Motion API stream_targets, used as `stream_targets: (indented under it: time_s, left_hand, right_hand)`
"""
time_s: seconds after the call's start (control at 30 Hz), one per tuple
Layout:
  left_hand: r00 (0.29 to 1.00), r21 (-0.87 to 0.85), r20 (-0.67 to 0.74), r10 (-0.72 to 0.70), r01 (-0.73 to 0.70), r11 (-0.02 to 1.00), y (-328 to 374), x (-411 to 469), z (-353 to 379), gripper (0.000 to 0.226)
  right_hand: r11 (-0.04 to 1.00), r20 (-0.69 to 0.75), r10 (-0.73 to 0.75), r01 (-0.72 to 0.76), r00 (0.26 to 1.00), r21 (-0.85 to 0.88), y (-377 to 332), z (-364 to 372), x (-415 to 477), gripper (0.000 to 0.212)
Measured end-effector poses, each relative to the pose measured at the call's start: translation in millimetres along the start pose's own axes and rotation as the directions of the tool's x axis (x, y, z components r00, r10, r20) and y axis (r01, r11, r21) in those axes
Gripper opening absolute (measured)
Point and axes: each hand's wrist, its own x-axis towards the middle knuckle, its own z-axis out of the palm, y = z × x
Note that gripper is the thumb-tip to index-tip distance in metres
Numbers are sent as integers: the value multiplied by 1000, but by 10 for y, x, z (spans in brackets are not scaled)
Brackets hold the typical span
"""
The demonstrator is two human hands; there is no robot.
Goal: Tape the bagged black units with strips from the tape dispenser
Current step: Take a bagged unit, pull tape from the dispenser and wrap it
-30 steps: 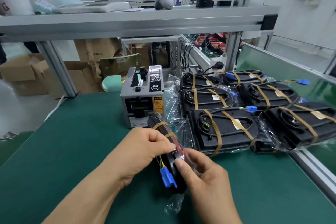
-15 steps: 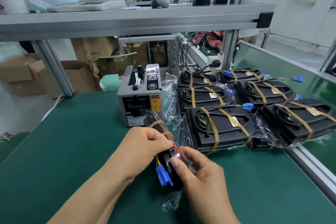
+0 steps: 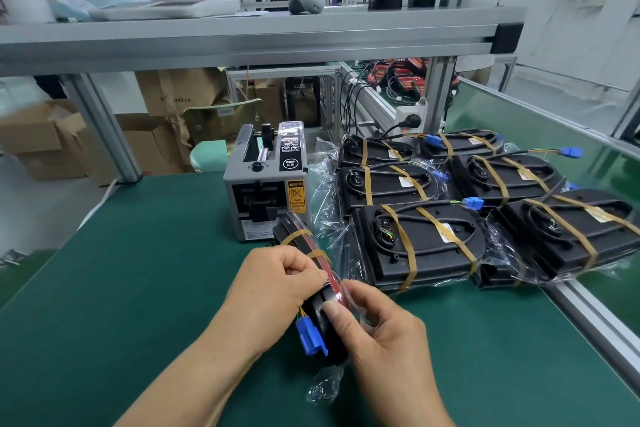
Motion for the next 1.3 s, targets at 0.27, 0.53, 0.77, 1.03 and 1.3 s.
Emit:
stream_targets:
  time_s: [0.27, 0.53, 0.77, 1.03, 1.3]
  left_hand:
    - [1000, 24, -15, 26, -26, 999, -78, 12, 20, 14]
    - [998, 1, -31, 49, -49, 999, -138, 0, 24, 12]
    - [1000, -135, 2, 10, -10, 991, -122, 28, 6, 14]
    - [1000, -148, 30, 4, 1, 989, -98, 32, -10, 11]
    - [999, -27, -6, 38, -38, 999, -113, 38, 16, 13]
  right_hand:
    - [1000, 6, 1, -1, 1000, 3, 2, 1, 1, 46]
    - [1000, 13, 19, -19, 1000, 14, 44, -4, 9, 38]
    - [999, 19, 19, -19, 1000, 27, 71, -20, 7, 33]
    - [999, 20, 35, -35, 999, 7, 125, -24, 7, 25]
    - [999, 13, 41, -42, 999, 6, 138, -29, 11, 25]
